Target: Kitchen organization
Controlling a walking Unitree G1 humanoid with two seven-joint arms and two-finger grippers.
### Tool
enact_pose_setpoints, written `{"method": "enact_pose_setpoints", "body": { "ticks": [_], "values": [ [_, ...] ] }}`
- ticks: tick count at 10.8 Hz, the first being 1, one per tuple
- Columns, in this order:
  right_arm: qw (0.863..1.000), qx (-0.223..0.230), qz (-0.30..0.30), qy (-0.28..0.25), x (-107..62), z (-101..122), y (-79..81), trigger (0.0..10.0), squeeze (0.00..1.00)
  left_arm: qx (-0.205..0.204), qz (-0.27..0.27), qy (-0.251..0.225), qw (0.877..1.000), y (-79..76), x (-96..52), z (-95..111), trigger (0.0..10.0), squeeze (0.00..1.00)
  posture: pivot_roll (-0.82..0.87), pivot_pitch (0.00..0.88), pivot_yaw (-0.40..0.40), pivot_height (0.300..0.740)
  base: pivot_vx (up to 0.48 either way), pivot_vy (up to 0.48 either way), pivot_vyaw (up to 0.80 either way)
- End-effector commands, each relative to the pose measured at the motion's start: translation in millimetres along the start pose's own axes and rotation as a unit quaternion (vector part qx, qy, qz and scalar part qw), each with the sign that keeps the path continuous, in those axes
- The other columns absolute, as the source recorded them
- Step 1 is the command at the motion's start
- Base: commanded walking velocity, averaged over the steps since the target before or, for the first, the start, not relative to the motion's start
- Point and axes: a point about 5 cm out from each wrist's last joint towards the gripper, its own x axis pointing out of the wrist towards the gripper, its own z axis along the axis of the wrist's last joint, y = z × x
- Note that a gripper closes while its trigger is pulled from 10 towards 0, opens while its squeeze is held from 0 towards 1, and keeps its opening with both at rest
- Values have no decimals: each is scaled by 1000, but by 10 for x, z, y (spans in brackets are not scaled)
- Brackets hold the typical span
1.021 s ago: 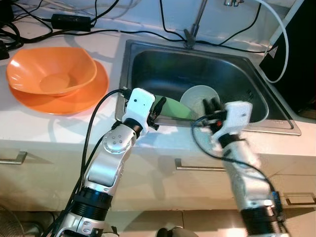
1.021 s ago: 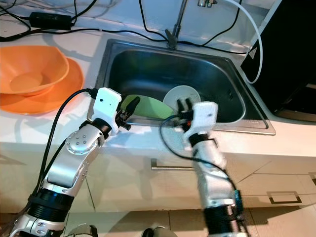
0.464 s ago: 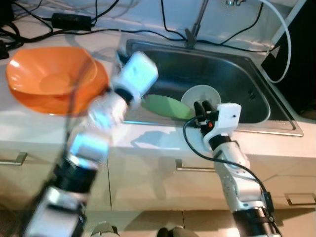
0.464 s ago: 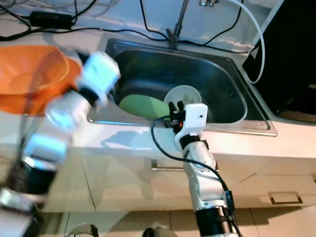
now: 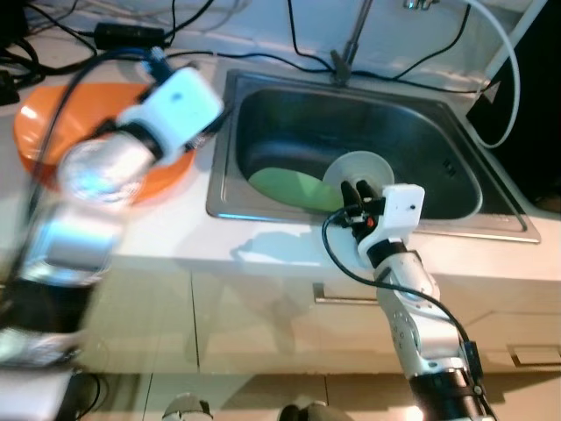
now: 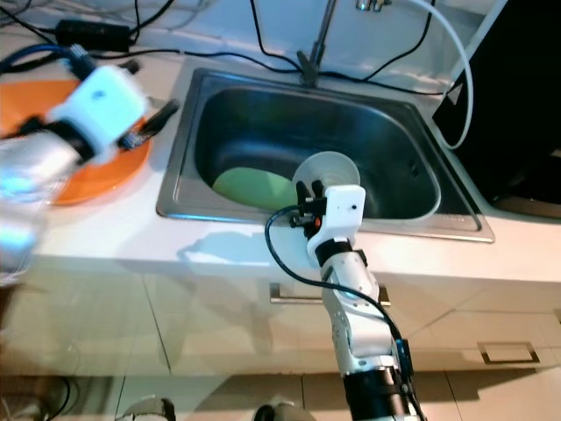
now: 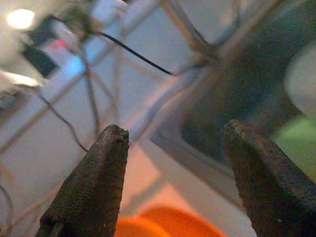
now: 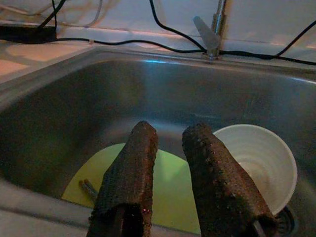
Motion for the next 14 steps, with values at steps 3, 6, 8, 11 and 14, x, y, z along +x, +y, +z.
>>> {"method": "enact_pose_setpoints", "body": {
  "ticks": [3,6,8,11,14],
  "values": [
    [1000,-2,-4,13,-24,-53,-30,10000,0,7,-50,52,997,53,-276,-109,10000,0,12,58,-160,719,0,0,0],
    [1000,-1,-2,15,-25,-59,-27,10000,0,17,-66,101,993,155,-476,-179,10000,0,14,61,-163,719,0,0,0],
    [1000,-1,-1,17,-23,-64,-31,10000,0,29,-71,131,988,234,-582,-213,10000,0,18,71,-172,719,0,0,0],
    [1000,-1,0,18,-13,-63,-34,10000,0,25,-95,174,980,222,-687,-319,10000,0,18,74,-171,719,0,0,0],
    [1000,-2,-4,18,-13,-67,-35,10000,0,55,-108,231,965,111,-695,-544,10000,0,13,73,-167,719,0,0,0]
  ]
}}
